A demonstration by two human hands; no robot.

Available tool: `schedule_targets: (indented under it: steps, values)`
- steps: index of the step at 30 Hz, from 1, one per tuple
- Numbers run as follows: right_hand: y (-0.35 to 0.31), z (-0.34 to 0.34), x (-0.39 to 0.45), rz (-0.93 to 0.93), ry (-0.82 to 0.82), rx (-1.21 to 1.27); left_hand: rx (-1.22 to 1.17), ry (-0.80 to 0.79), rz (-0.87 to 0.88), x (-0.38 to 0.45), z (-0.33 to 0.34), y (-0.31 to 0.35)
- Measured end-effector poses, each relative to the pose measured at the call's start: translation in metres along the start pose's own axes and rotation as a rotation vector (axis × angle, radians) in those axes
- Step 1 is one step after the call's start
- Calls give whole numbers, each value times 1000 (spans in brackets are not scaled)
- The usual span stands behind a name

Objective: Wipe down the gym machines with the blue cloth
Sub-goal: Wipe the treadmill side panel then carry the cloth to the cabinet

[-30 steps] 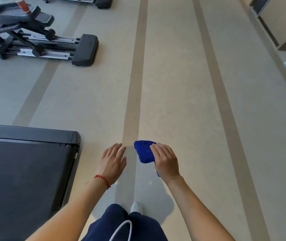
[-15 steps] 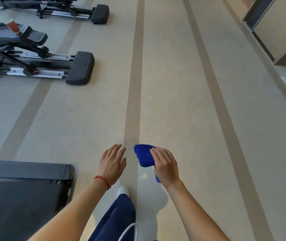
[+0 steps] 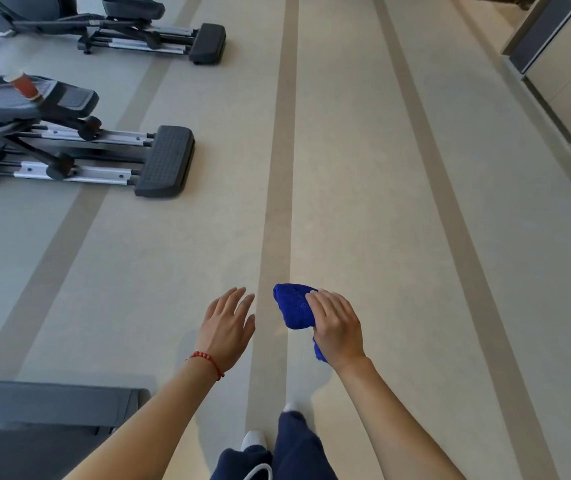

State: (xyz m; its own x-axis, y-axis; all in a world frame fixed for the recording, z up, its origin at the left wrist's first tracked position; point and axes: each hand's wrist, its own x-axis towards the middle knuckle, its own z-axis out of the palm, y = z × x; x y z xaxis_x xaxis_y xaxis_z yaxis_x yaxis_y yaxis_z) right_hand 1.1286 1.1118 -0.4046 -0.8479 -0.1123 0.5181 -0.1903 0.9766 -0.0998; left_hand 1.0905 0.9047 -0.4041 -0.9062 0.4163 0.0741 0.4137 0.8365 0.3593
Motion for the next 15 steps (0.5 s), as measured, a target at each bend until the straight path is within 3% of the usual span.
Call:
schedule_targets:
  steps: [15]
  values:
    - [133, 81, 159, -34, 15, 18, 22, -5, -25, 219, 21, 5]
